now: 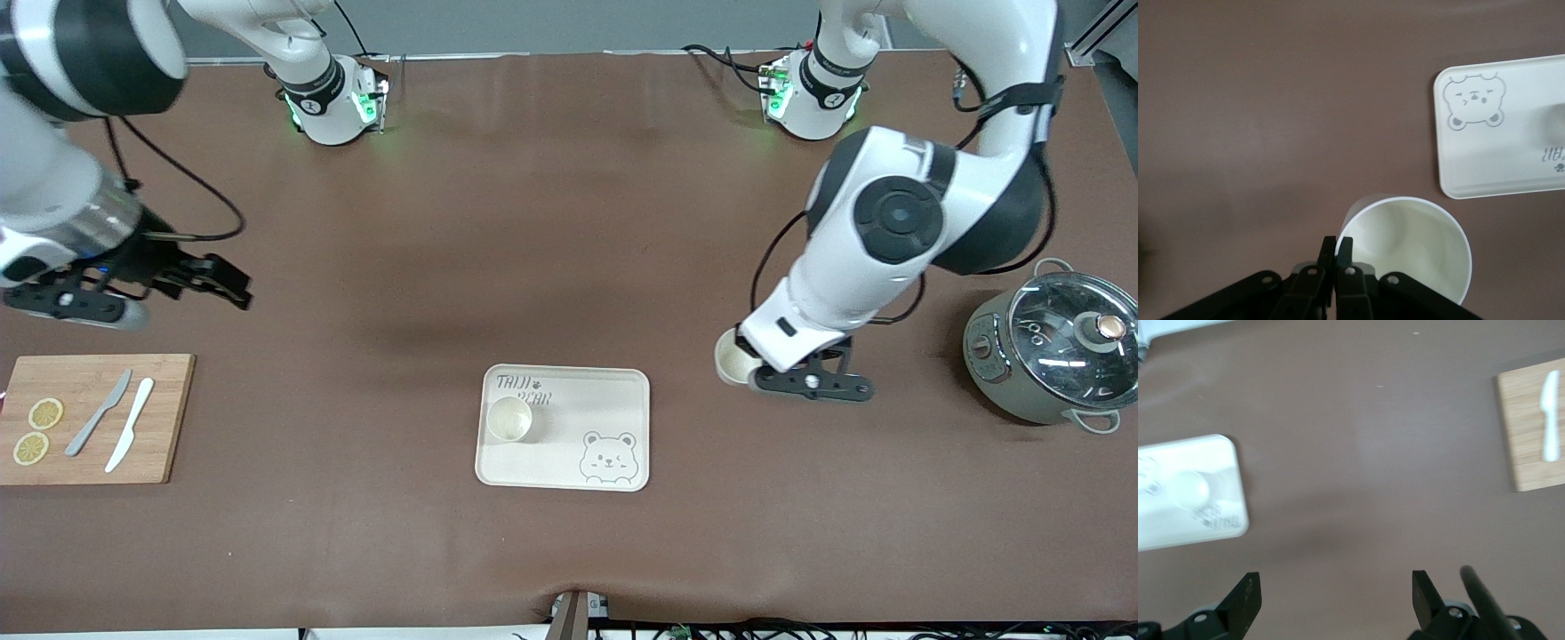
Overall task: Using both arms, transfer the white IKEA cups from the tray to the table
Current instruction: 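Carry the cup with the left gripper while the right gripper reaches the tray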
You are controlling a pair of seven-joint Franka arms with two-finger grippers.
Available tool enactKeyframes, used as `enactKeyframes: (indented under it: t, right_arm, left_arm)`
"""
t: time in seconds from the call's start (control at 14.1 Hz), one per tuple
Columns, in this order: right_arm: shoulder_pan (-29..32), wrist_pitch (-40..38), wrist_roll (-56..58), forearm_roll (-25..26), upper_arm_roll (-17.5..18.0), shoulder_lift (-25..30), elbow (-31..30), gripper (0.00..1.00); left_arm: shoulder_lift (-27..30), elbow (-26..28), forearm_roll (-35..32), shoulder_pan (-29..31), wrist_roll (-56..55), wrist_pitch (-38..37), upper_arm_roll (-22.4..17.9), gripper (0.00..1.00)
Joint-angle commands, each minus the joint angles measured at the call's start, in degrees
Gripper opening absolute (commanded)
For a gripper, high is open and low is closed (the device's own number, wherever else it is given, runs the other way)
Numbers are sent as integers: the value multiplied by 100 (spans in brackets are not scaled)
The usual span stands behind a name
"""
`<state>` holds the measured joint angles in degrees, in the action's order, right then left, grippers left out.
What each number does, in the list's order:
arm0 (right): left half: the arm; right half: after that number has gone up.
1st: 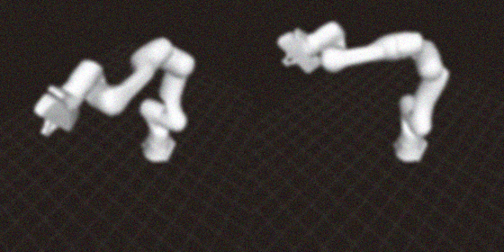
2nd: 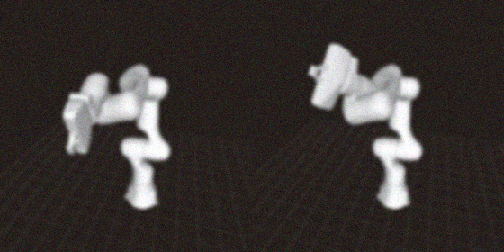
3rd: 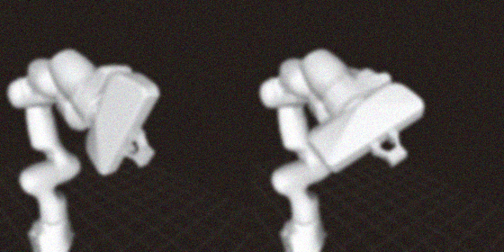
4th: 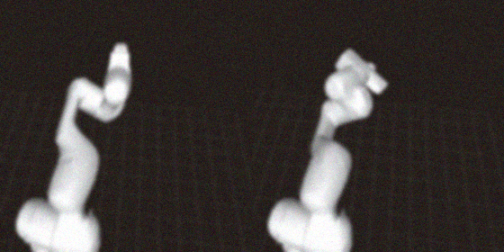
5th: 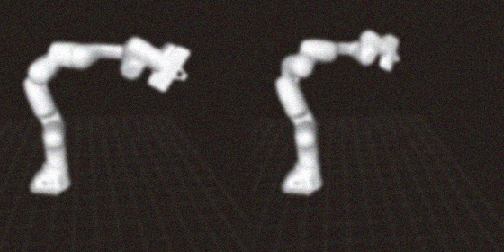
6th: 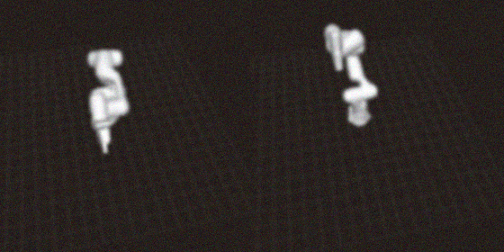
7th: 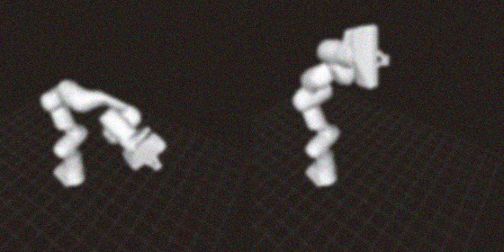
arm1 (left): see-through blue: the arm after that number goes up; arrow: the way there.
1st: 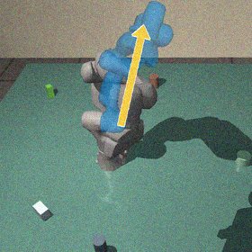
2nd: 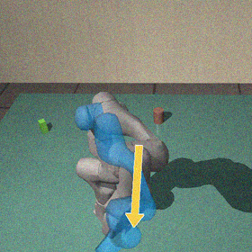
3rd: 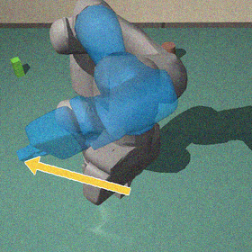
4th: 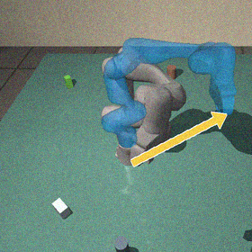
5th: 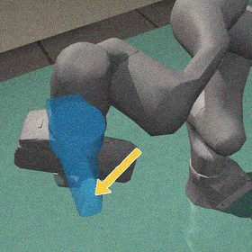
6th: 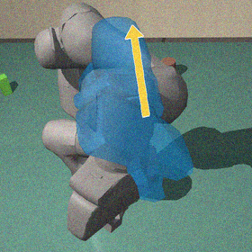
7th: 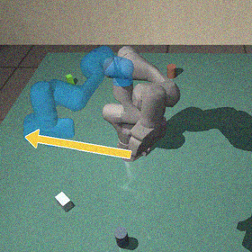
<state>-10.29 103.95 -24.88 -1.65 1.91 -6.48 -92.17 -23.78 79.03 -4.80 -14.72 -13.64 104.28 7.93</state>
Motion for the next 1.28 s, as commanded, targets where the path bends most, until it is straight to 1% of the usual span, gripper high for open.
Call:
enactKeyframes:
  t: [0.0,0.14,0.35,0.5,0.71,0.92,1.14,1.21]
  right_arm:
    - [-621,641,-1024,-54,-50,-519,77,100]
    - [-982,1178,-1509,33,-50,-914,94,100]
    - [-1212,1767,-1800,51,-68,-1433,156,100]
    - [-1379,2049,-1950,112,-77,-1741,217,100]
    - [-1528,2235,-2284,332,-68,-2312,646,100]
    - [-1651,2244,-2486,367,-86,-2805,1095,100]
    - [-1661,2313,-2504,569,-86,-3078,1158,100]
    - [-1669,2488,-2487,657,-86,-3165,1149,100]
  left_arm:
    - [391,436,154,346,510,-66,24,0]
    - [575,770,190,609,888,109,33,0]
    - [962,1736,303,970,1380,969,33,0]
    - [1147,2185,488,1329,1915,1269,33,0]
    - [1314,2564,936,1813,2768,1436,33,0]
    - [1385,3029,1244,2174,3375,1849,33,0]
    - [1464,3547,1306,2385,3710,2411,33,0]
    - [1482,3723,1306,2499,3789,2595,33,0]
